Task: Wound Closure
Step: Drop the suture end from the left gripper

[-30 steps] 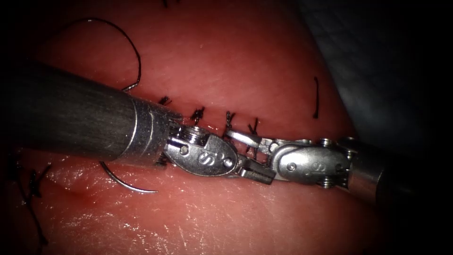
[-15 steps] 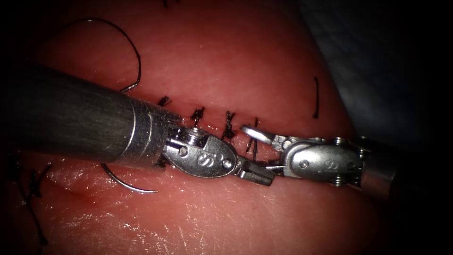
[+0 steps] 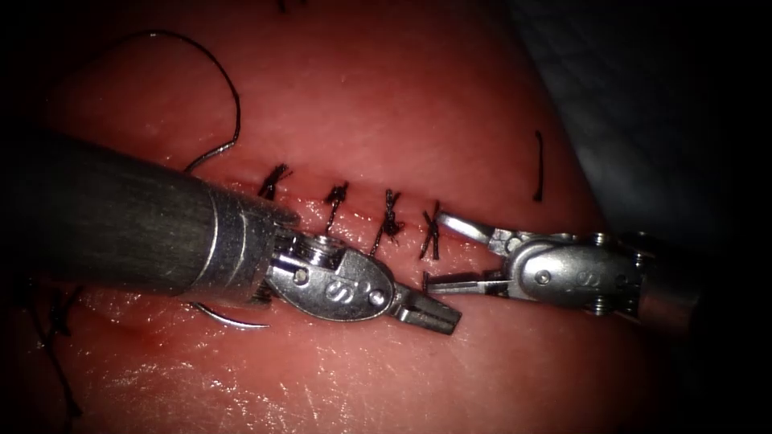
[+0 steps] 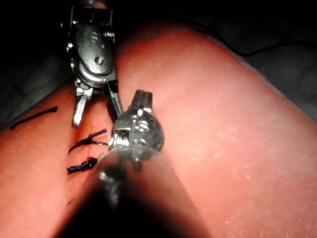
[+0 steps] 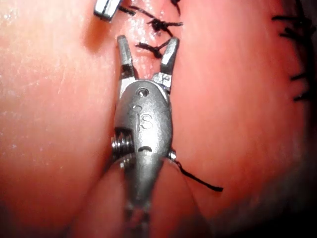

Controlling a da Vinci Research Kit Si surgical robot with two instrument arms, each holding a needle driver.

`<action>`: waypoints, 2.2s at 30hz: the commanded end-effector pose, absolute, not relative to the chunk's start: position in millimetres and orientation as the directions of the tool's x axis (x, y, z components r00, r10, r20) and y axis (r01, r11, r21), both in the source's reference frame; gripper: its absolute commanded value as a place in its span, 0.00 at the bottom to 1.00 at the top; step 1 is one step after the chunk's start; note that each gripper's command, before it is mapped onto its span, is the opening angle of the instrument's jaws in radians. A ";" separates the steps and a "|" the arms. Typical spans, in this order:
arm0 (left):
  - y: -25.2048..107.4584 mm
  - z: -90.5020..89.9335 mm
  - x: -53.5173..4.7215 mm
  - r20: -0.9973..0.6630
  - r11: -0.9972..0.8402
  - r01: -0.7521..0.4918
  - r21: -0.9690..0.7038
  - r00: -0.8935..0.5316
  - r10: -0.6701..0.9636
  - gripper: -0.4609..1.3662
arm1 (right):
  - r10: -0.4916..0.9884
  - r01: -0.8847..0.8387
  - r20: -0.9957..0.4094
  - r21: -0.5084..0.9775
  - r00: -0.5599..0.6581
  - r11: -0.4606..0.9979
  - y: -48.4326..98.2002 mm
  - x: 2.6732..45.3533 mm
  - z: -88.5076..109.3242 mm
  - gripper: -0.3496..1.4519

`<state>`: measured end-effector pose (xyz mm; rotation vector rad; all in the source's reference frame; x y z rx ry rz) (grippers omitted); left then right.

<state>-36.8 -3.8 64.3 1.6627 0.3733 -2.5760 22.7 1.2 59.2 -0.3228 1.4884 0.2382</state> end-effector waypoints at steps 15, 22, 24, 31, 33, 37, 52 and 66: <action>-9.5 64.2 -39.0 -0.887 -0.959 0.111 -0.260 -0.419 0.192 0.06 | 0.068 -0.463 -0.992 0.013 0.103 0.886 2.0 17.5 59.7 0.83; -12.1 65.8 -40.0 -0.839 -0.925 0.034 -0.379 -0.434 0.328 0.06 | 0.107 -0.508 -0.988 0.037 0.109 0.861 2.1 16.3 59.8 0.88; -13.2 66.6 -40.0 -0.816 -0.908 0.011 -0.419 -0.442 0.372 0.06 | 0.113 -0.518 -0.987 0.039 0.111 0.854 2.1 16.3 59.9 0.90; -15.7 68.9 -39.4 -0.744 -0.856 -0.080 -0.510 -0.459 0.486 0.36 | 0.113 -0.528 -0.987 0.034 0.117 0.849 2.2 16.5 60.0 0.92; -16.0 69.5 -39.0 -0.730 -0.850 -0.119 -0.514 -0.459 0.506 0.53 | 0.112 -0.528 -0.987 0.033 0.117 0.848 2.1 16.5 60.2 0.92; -16.2 70.0 -37.9 -0.715 -0.842 -0.167 -0.513 -0.459 0.527 0.64 | 0.110 -0.529 -0.987 0.032 0.117 0.848 2.0 16.5 60.3 0.92; -17.1 69.7 -30.2 -0.708 -0.844 -0.231 -0.483 -0.464 0.532 0.66 | 0.108 -0.529 -0.987 0.030 0.117 0.848 2.0 16.9 60.5 0.92; -17.0 69.2 -26.4 -0.694 -0.833 -0.264 -0.486 -0.462 0.552 0.66 | 0.106 -0.517 -0.988 0.030 0.117 0.855 1.8 17.2 60.6 0.92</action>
